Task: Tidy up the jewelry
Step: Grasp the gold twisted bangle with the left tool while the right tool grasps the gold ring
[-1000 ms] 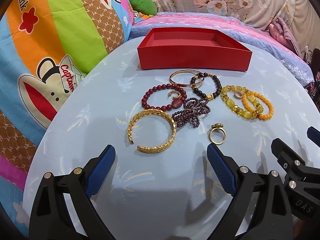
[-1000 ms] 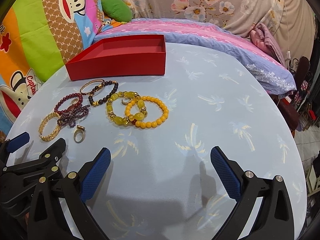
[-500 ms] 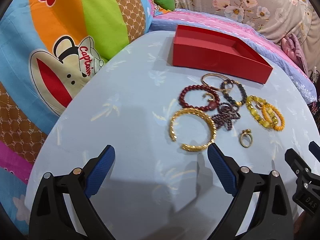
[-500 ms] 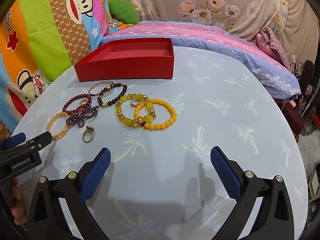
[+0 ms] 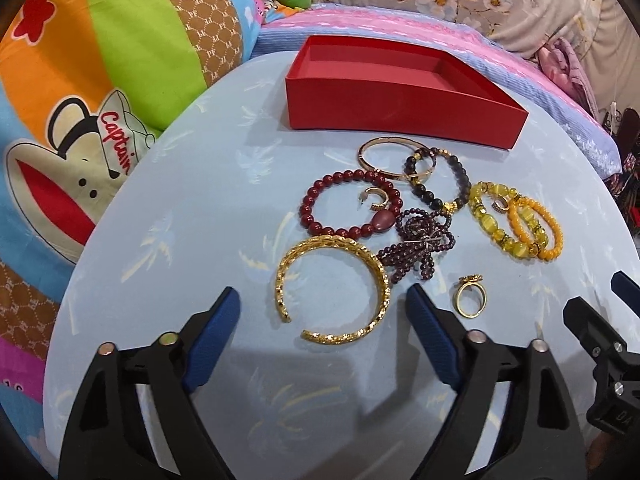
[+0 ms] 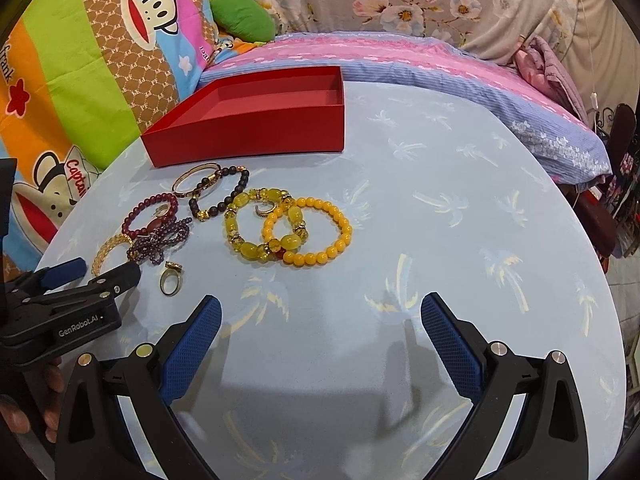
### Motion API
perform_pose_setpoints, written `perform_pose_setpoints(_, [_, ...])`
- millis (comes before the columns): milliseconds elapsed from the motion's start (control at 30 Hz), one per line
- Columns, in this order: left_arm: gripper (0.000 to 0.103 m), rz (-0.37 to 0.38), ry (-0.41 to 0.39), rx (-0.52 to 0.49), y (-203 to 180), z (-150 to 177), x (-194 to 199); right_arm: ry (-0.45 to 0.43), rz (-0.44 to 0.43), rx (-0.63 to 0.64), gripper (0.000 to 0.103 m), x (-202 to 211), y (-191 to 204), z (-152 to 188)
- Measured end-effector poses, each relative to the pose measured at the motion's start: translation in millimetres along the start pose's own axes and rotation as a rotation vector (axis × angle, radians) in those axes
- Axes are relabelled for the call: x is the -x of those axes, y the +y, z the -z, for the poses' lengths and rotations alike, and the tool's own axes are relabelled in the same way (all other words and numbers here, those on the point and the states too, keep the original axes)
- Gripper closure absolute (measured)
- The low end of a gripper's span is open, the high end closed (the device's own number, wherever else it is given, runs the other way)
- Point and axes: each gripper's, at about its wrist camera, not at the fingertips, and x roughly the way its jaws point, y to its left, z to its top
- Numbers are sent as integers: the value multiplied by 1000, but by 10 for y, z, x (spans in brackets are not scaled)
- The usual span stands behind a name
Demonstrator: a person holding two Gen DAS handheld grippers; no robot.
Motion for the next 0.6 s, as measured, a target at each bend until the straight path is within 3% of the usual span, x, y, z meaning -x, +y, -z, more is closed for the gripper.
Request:
perform_pose_setpoints(200, [49,37,-24,-19,-26,-10,29,3,-5,2,6,-12,11,2])
perform_pose_setpoints(367, [50,66,-34,-17,-10,10,65,-1,-6,15,7,-12,58,-2])
perform_pose_setpoints(600, [49,39,-58,3,77,96,176,-6,-48,46,10,-4,256,-22])
